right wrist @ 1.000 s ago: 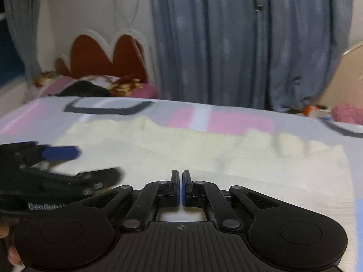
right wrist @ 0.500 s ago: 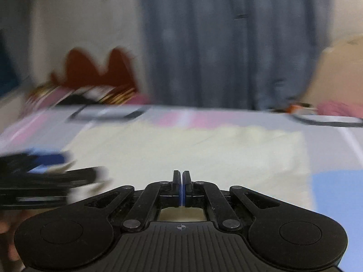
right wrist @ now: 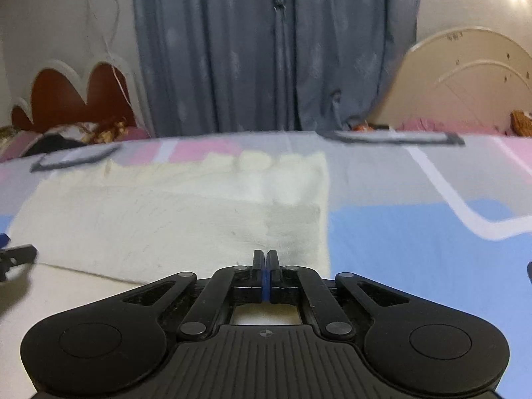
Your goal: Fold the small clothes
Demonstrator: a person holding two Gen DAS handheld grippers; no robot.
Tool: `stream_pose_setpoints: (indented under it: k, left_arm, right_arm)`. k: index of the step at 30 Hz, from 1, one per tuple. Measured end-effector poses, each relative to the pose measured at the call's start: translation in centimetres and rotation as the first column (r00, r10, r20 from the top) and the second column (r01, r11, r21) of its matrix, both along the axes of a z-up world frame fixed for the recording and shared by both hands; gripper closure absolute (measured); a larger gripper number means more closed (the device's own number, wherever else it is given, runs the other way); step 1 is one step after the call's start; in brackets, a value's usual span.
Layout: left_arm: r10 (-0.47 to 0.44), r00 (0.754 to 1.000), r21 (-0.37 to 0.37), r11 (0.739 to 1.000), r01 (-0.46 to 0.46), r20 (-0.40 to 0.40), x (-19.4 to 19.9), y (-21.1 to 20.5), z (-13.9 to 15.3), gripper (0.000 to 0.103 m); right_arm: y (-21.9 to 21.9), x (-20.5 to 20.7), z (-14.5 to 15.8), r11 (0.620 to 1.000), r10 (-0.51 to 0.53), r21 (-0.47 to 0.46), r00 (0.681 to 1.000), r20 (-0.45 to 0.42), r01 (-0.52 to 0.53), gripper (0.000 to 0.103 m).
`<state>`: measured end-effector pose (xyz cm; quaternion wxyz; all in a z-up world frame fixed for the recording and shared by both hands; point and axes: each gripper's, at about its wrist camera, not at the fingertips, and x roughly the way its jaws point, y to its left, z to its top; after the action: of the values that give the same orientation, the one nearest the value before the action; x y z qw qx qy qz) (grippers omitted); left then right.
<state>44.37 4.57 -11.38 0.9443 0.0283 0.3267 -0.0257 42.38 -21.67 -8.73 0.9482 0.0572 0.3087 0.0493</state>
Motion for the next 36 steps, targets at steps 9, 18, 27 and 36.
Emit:
stream_pose_setpoints:
  k: [9, 18, 27, 36]
  left_arm:
    - [-0.003, 1.000, 0.051, 0.999, 0.004, -0.014, 0.6, -0.5, -1.0, 0.018]
    - [0.003, 1.000, 0.066, 0.998, -0.002, -0.012, 0.5, -0.7, -1.3, 0.017]
    - [0.012, 1.000, 0.083, 0.996, -0.011, -0.005, 0.4, -0.9, -1.5, 0.016]
    - [0.043, 0.999, 0.094, 0.995, -0.042, -0.006, 0.5, -1.0, -1.6, 0.011]
  right_arm:
    - [-0.7, 0.5, -1.9, 1.000, 0.003, -0.015, 0.999, -0.045, -0.004, 0.103]
    - [-0.9, 0.5, -1.9, 1.000, 0.021, -0.008, 0.999, -0.039, -0.021, 0.103]
    - [-1.3, 0.3, -2.1, 0.999, 0.037, 0.000, 0.999, -0.029, -0.037, 0.103]
    - [-1.7, 0.1, -2.3, 0.999, 0.045, 0.023, 0.999, -0.014, -0.045, 0.103]
